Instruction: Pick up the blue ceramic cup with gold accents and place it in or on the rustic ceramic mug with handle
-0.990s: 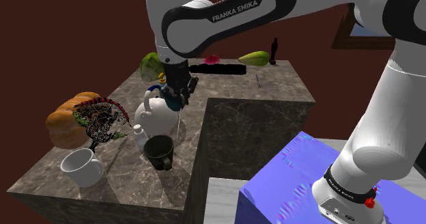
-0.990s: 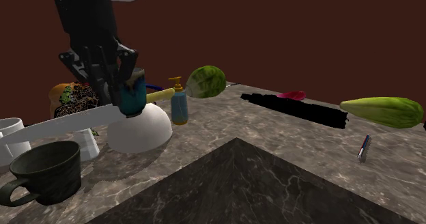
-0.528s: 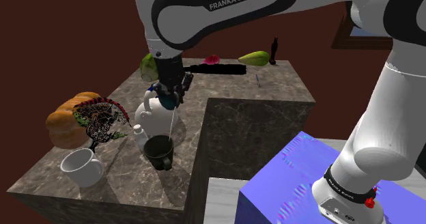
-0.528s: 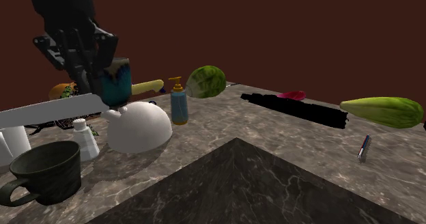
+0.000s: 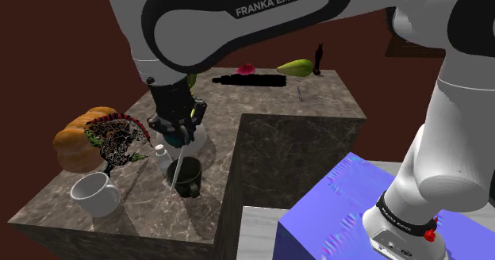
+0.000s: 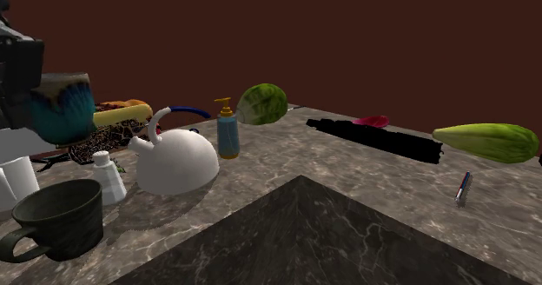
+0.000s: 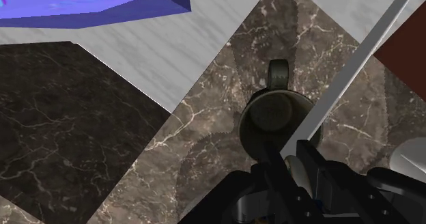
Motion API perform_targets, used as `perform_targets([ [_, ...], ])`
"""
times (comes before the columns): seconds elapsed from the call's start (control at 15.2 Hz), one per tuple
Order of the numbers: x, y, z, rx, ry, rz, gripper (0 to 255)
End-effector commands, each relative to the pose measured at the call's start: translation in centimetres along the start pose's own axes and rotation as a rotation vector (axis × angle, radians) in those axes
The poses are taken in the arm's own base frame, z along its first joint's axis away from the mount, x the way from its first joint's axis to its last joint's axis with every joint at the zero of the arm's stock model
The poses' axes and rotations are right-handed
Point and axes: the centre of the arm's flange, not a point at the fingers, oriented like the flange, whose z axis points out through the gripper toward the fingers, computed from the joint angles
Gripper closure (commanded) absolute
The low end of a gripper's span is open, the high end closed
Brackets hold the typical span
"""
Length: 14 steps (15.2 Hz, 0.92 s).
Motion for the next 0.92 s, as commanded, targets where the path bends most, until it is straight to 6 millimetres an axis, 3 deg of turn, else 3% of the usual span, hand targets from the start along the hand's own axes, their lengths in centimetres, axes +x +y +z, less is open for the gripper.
perform_targets([
  [0.0,-1.7,-2.8,-0.7,0.000,0.000,0.002,255],
  [0.86,-1.8,-3.1,6.2,0.000,0.000,0.002,255],
])
